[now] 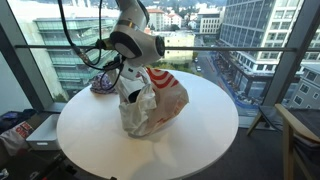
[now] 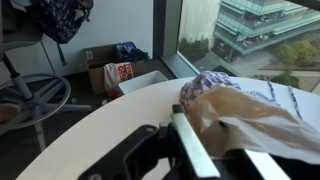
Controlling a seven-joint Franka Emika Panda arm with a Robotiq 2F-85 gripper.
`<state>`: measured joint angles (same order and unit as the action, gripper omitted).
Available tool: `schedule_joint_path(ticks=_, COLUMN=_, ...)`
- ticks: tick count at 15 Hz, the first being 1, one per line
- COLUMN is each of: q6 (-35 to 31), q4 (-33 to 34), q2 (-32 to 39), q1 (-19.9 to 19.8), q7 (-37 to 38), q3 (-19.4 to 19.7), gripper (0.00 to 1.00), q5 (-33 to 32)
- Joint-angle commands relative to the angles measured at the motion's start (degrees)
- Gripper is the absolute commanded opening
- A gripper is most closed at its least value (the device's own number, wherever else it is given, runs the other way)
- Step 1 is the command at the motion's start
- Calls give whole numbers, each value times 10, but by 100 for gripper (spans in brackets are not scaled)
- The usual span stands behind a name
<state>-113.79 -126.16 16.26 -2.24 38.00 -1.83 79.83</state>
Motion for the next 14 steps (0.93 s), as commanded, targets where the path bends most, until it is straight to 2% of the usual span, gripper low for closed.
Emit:
schedule_joint_path(ticks=1, q6=-13, q4=-1, q2=-18, q1=31, q7=71, q3=18, gripper=63, q5=-85)
schedule_joint_path(ticks=6, q6=-112, q4=-27, q2=-65, q1=62, q7=192, q3=33, gripper=99, q5=-249)
schedule_joint_path(ticks=14, q6=-224, q4=-81, q2=-164, q1=83, q7=387, q3=13, gripper=99, q5=-566)
